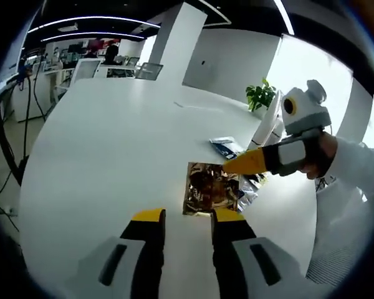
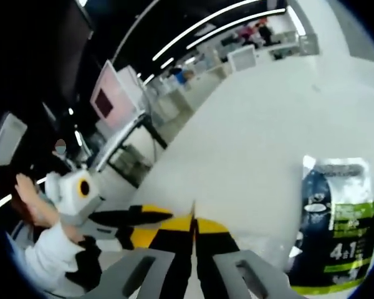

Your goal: Arrange the skincare products in the storage area until every visible bottle or jar stands upright without overlapping.

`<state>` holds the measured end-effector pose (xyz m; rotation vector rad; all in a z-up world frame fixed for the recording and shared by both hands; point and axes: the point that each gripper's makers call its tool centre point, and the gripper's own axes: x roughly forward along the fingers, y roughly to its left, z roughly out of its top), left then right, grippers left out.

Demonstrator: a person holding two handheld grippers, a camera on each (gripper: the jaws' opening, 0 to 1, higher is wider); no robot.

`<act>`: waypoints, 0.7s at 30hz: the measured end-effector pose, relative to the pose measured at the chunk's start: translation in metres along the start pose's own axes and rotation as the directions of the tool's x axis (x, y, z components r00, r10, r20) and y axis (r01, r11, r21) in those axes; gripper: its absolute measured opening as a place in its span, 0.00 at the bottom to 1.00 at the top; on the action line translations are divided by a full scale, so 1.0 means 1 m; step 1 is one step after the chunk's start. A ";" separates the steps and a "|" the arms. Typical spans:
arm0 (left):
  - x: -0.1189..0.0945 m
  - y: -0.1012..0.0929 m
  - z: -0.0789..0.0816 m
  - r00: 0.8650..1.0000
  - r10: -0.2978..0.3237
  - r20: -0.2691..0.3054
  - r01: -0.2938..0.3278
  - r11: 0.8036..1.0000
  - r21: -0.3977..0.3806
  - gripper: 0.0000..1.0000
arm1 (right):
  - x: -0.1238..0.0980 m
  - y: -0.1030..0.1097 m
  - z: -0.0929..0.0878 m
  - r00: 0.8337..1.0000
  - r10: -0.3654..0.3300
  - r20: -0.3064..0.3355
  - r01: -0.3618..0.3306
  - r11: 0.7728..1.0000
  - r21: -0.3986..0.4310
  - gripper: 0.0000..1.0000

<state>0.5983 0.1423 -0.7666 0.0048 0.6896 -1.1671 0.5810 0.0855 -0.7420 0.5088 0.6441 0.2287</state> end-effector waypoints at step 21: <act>0.014 -0.068 0.061 0.937 -0.201 0.285 0.313 0.845 -0.433 0.22 | -0.071 -0.002 0.065 0.967 0.035 0.252 -0.058 0.995 0.086 0.00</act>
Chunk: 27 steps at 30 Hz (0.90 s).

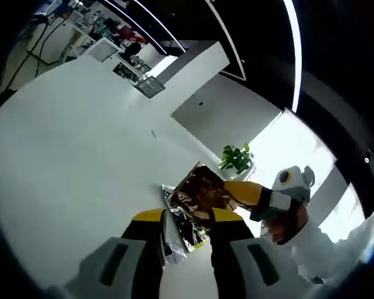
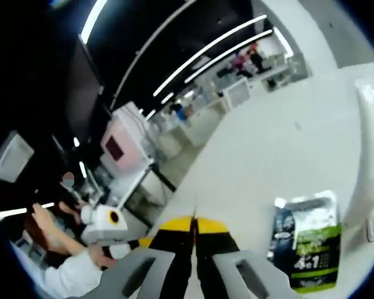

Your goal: Arrange the skincare products in the storage area until every visible bottle or jar stands upright without overlapping.

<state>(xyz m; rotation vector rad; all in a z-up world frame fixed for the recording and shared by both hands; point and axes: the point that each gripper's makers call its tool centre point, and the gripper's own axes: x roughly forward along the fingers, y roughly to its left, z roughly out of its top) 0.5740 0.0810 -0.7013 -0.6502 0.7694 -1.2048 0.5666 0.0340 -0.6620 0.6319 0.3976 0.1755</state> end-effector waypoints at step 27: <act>0.017 -0.016 0.021 0.991 -0.076 0.108 0.096 0.975 -0.202 0.00 | -0.028 -0.007 -0.005 0.999 -0.029 0.025 0.029 0.999 0.018 0.00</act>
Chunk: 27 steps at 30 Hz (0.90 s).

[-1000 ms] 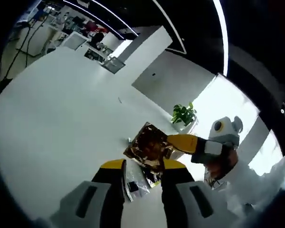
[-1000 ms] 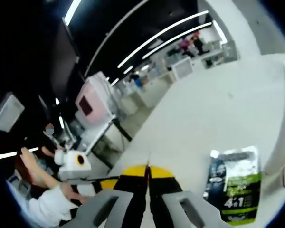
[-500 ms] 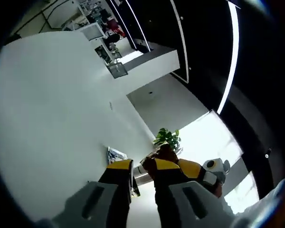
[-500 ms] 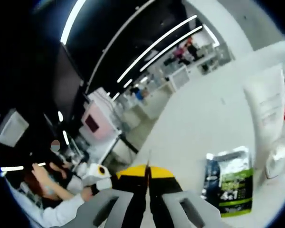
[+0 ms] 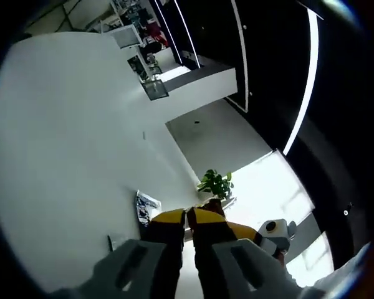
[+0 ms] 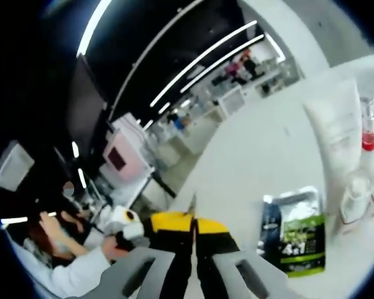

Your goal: Arrange the skincare products in the storage area until every visible bottle or jar stands upright without overlapping.

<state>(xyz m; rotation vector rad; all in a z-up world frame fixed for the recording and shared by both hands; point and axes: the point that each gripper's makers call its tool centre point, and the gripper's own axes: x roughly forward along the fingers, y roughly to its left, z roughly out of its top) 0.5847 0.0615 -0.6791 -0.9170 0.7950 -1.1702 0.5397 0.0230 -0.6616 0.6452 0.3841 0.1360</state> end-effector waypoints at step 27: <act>0.027 0.061 0.022 0.984 0.166 -0.069 -0.158 0.981 0.111 0.00 | 0.048 -0.051 -0.037 0.982 -0.146 -0.124 0.129 0.983 -0.132 0.00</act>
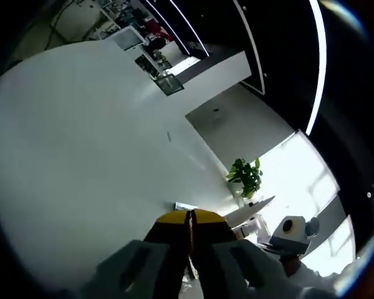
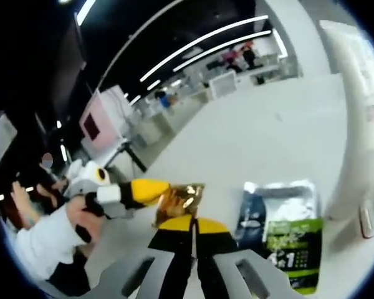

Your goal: Arrange the skincare products in the storage area until every visible bottle or jar stands upright without overlapping.

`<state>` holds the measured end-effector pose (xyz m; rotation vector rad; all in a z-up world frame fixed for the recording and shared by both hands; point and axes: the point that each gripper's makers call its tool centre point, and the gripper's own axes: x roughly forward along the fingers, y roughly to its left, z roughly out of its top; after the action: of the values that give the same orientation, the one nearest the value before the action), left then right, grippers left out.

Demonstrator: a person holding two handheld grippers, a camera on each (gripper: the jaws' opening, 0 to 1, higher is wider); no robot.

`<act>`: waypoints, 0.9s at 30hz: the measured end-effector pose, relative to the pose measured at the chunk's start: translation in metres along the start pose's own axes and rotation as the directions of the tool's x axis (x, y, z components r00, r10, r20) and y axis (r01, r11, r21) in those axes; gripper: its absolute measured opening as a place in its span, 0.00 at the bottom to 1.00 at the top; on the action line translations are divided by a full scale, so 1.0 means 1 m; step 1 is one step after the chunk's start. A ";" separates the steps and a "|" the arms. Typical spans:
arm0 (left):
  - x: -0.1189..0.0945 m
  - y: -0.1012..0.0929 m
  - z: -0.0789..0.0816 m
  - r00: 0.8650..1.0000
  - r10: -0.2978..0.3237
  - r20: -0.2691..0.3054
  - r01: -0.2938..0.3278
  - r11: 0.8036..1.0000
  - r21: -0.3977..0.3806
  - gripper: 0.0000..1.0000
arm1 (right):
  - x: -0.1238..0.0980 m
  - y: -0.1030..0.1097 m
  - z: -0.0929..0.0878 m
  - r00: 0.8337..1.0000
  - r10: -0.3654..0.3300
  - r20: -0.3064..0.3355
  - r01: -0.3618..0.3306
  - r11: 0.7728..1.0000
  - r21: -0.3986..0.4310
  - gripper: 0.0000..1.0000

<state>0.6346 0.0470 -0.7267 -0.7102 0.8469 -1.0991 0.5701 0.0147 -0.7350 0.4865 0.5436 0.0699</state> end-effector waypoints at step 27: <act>0.025 0.033 -0.019 0.993 0.104 -0.046 -0.105 0.994 -0.006 0.00 | 0.028 -0.033 -0.017 0.996 -0.063 -0.071 0.059 0.997 -0.052 0.00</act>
<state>0.6390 0.0321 -0.7691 -0.6429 0.9185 -1.0214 0.5831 -0.0019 -0.7761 0.4202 0.6257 0.0427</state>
